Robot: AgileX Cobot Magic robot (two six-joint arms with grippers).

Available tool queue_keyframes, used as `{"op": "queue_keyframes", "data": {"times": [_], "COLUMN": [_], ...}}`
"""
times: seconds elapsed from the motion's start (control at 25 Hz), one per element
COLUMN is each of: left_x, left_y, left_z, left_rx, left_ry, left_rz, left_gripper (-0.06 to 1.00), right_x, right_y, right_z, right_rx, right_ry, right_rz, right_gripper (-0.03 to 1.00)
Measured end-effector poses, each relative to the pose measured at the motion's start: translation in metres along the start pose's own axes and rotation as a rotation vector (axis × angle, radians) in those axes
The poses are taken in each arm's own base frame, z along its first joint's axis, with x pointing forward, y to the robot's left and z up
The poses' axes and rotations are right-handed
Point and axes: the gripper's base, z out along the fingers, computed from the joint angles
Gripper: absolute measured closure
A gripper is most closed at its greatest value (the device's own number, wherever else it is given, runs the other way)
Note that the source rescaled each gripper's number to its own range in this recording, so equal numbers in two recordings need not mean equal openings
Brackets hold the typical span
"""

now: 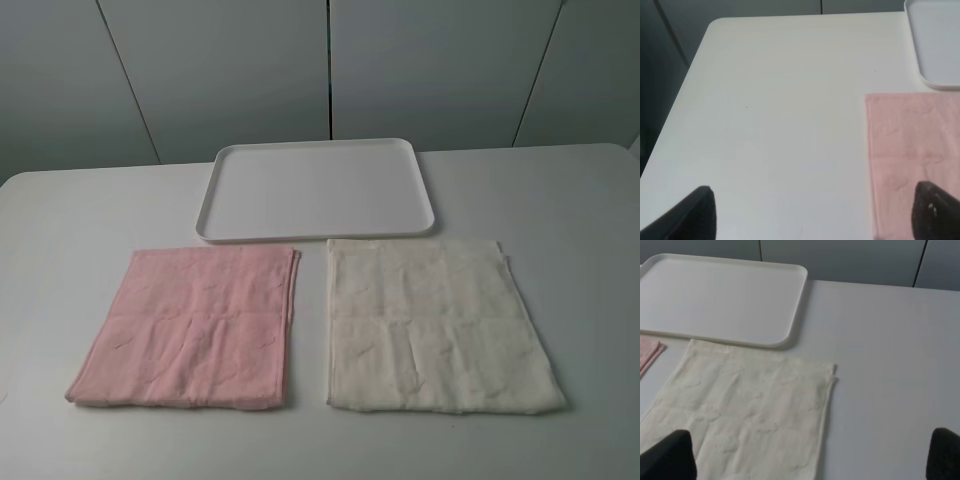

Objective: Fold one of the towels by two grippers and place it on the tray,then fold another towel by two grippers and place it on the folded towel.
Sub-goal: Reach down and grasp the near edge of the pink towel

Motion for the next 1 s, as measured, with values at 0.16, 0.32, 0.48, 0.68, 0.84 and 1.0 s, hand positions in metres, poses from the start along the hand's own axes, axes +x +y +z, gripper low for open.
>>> {"op": "queue_keyframes", "data": {"times": [0.16,0.32,0.48,0.68,0.84,1.0], "left_x": [0.0,0.0,0.0,-0.017,-0.054,-0.084], "left_y": [0.0,0.0,-0.003,-0.006,-0.01,-0.012], "left_z": [0.0,0.0,0.0,0.014,0.045,0.084], "left_rx": [0.0,0.0,0.028,0.07,0.117,0.177], "left_ry": [0.0,0.0,0.0,0.062,0.151,0.304], "left_rz": [0.0,0.0,0.005,0.095,0.202,0.385], "left_gripper": [-0.06,-0.06,-0.06,-0.06,-0.06,-0.06], "right_x": [-0.001,-0.001,-0.001,-0.01,-0.023,-0.042], "right_y": [0.004,0.004,0.006,0.01,0.01,0.012], "right_z": [0.0,0.0,0.0,-0.001,0.009,0.038], "right_rx": [-0.04,-0.045,-0.069,-0.112,-0.157,-0.259], "right_ry": [-0.008,-0.009,-0.013,-0.107,-0.095,0.021], "right_rz": [0.02,0.023,0.035,0.126,0.151,0.072], "right_gripper": [-0.03,-0.03,-0.03,-0.03,-0.03,-0.03]}}
